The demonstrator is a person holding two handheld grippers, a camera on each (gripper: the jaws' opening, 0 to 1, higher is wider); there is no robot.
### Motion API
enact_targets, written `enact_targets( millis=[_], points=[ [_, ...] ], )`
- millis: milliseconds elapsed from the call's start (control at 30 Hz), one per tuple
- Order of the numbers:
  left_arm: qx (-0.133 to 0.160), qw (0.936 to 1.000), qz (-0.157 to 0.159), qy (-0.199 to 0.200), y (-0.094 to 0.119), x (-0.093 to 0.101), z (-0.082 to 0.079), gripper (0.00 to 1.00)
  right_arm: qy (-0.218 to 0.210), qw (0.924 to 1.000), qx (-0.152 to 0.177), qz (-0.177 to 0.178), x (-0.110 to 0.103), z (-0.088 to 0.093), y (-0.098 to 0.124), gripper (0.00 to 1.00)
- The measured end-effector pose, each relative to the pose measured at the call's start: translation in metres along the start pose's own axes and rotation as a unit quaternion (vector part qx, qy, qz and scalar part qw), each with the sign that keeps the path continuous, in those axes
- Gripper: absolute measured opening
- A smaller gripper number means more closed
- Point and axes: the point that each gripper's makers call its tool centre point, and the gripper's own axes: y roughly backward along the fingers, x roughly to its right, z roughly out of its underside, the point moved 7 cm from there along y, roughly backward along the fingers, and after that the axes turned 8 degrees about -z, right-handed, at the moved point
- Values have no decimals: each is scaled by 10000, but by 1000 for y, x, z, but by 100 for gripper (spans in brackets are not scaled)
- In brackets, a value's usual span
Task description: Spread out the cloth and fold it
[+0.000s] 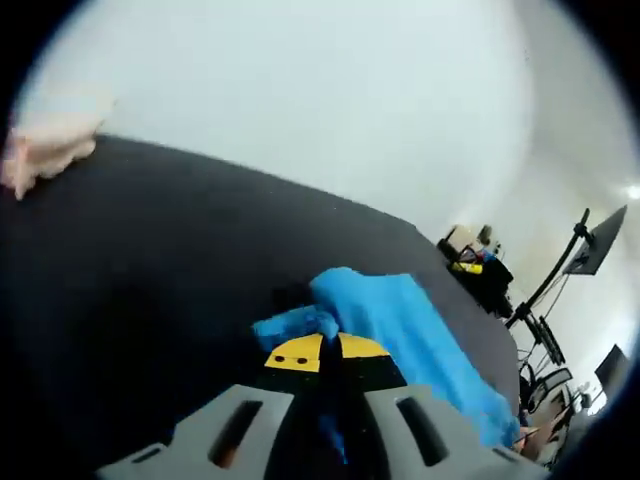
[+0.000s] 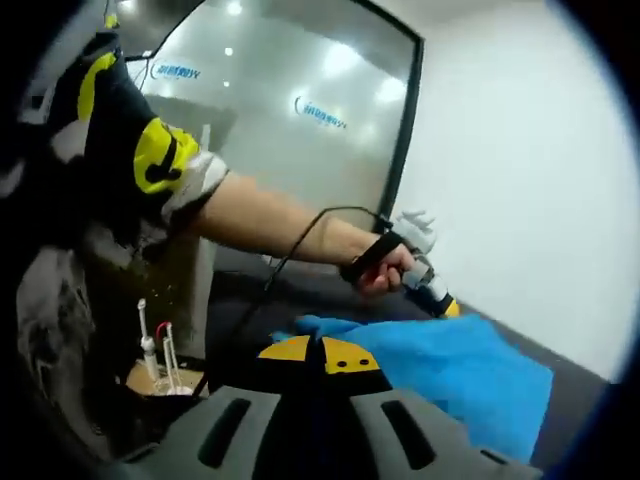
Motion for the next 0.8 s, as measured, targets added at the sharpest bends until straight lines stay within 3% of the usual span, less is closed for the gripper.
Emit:
enact_targets(
  millis=[33, 100, 133, 200, 267, 333, 400, 500, 533, 633, 700, 767, 800],
  points=[
    [-7, 10000, 4, 31, -1, -2, 2, 1, -8, 9996, -267, -74, -3, 10, -5, 1],
    [168, 9993, 138, 302, -4, -5, 1, 1, 170, 9992, -321, -142, -9, 15, -12, 1],
    [128, 9996, 90, 220, 0, 5, 8, 2, 186, 9993, -299, -136, -10, 14, -13, 2],
    [221, 9996, -54, 139, 1, 2, 1, 7, 158, 9994, -211, -212, -13, 10, -12, 4],
    [667, 9968, -327, 297, 6, -6, -14, 8, 186, 9985, 6, -517, -19, 3, -10, 16],
    [929, 9943, -268, 448, 16, -6, -24, 8, 143, 9985, 192, -483, -16, -3, 0, 18],
    [940, 9941, -10, 540, 24, 1, -26, 7, -62, 9987, 457, -229, -5, -11, 22, 18],
    [661, 9968, 438, -75, 32, 26, -10, 9, -418, 9970, 632, 163, 16, -12, 71, 18],
    [641, 9965, 419, -329, 29, 29, -7, 10, -585, 9964, 513, 322, 23, -6, 86, 18],
    [579, 9953, -114, -766, 12, 24, -7, 13, -939, 9892, 23, 1127, 41, 27, 141, 18],
    [657, 9969, -116, -414, 1, 22, -11, 13, -1205, 9827, -121, 1401, 43, 50, 163, 18],
    [674, 9977, 58, 84, -7, 24, -11, 13, -1567, 9768, -167, 1452, 39, 62, 171, 19],
    [651, 9978, 77, 113, -9, 24, -11, 13, -1586, 9771, -139, 1414, 37, 66, 171, 19]
  ],
)
